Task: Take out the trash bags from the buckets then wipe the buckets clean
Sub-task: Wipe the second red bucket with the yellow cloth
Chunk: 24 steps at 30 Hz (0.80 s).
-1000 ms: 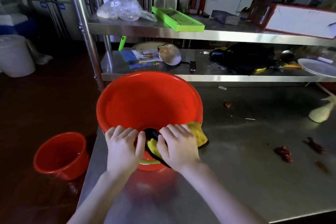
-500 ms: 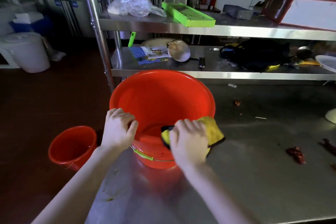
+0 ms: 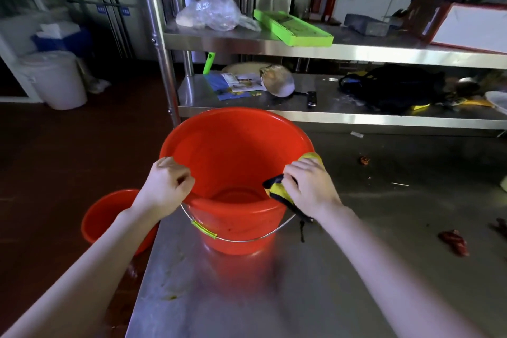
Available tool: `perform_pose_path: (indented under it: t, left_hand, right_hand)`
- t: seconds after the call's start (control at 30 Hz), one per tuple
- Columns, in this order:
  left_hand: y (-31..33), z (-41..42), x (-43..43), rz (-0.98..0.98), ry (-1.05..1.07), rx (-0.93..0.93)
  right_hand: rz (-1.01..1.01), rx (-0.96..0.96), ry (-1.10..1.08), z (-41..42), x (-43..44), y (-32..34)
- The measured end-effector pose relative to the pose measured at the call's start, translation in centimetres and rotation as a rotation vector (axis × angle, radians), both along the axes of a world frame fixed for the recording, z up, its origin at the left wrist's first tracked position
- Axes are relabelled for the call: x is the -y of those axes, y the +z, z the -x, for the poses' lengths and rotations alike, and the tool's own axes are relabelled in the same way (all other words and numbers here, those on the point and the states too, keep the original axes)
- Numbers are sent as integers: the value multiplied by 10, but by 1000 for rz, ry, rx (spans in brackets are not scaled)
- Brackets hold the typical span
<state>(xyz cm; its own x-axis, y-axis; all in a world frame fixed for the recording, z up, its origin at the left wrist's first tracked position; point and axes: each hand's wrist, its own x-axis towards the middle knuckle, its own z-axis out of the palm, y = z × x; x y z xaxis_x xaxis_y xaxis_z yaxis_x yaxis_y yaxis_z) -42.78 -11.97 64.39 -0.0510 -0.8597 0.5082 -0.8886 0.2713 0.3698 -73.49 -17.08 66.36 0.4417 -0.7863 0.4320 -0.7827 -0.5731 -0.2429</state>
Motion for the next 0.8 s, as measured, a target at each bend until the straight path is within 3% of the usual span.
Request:
perform_pose_path:
  t: [0.1,0.17,0.37,0.57,0.67,0.8]
  left_hand:
    - [5,11,-4,17,237,18]
    - [-5,43,-20,28,310,-24]
    - [-23,81,-51,123,233,-158]
    - [-14,63,-29,118,204,-155]
    - [-14,59,-25,121,226,-113]
    - [-13,67,-20,125,294,-66]
  right_hand:
    - [160,165,-207,-42,-33,-13]
    - [198,171,-250,-73,-58,-19]
    - [237,85,-37,-78,-76,-25]
    - [49,-33,119,-1,0,1]
    - [-75,-54,60,21,23,1]
    - [68,97,-164,-23,-18,-12]
